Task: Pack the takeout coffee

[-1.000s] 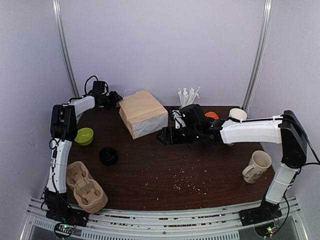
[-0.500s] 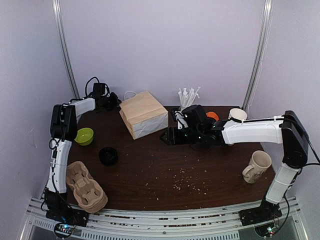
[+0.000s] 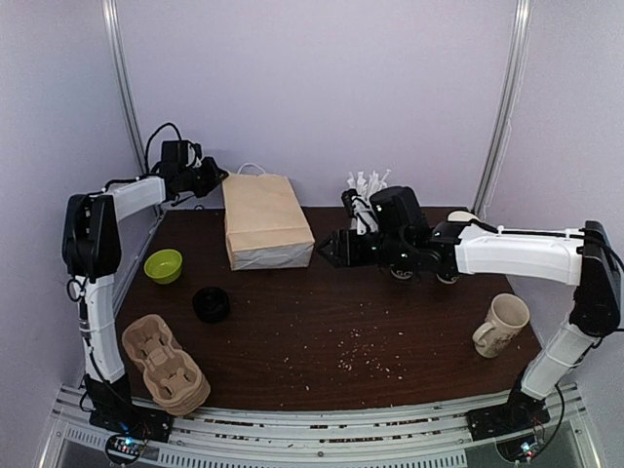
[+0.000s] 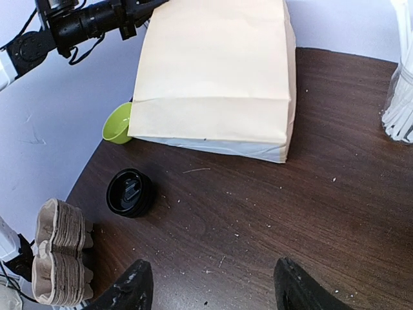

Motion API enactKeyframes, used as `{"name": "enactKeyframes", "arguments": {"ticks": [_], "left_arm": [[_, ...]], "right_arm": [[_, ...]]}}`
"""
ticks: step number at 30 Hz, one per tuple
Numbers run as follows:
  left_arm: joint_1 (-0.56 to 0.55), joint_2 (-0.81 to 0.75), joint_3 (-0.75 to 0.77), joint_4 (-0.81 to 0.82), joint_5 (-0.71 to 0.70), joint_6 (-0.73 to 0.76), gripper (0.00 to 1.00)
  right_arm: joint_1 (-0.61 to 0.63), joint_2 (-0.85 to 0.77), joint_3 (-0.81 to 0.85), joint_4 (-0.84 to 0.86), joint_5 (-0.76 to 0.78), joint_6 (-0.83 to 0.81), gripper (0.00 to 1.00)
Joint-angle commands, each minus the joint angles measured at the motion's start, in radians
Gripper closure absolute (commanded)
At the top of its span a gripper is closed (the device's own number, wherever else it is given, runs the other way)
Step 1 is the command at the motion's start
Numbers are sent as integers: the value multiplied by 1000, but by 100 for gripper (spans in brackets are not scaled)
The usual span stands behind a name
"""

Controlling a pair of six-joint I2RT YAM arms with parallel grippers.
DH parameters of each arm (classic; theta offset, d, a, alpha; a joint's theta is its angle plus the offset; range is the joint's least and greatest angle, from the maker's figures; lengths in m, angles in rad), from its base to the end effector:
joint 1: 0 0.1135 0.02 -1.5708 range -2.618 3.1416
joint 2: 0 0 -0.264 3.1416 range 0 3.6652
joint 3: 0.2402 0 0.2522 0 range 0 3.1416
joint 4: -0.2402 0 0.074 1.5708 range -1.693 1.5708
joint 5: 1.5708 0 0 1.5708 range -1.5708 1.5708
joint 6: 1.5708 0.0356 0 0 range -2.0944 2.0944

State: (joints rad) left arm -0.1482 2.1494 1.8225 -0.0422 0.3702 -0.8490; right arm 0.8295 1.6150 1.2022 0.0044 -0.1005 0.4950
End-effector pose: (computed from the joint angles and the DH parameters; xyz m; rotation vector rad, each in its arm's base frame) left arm 0.5080 -0.0889 0.2740 -0.4536 2.0024 -1.0023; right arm 0.2543 0.2831 0.2905 -0.4190 2.0643 0.9338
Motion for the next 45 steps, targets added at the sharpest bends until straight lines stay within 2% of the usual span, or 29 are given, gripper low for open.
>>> {"name": "enactKeyframes", "arguments": {"ticks": [1, 6, 15, 23, 32, 38, 42, 45], "left_arm": [[-34, -159, -116, 129, 35, 80, 100], [-106, -317, -279, 186, 32, 223, 100], [-333, -543, -591, 394, -8, 434, 100], [-488, -659, -822, 613, -126, 499, 100], [-594, -758, -988, 649, -160, 525, 100], [-624, -830, -1029, 570, -140, 534, 87], [-646, -870, -1047, 512, -140, 547, 63], [-663, -902, -1071, 497, -155, 553, 50]], "right_arm": [[-3, -70, 35, -54, 64, -20, 34], [-5, -134, 58, -119, 106, -23, 34], [-10, -274, 76, -237, 211, -54, 33], [-14, -330, 113, -370, 259, -37, 33], [-23, -357, 174, -545, 236, -20, 25], [-23, -360, 162, -557, 196, -10, 22], [-23, -353, 160, -550, 181, -7, 20], [-24, -353, 162, -545, 181, -6, 19]]}}
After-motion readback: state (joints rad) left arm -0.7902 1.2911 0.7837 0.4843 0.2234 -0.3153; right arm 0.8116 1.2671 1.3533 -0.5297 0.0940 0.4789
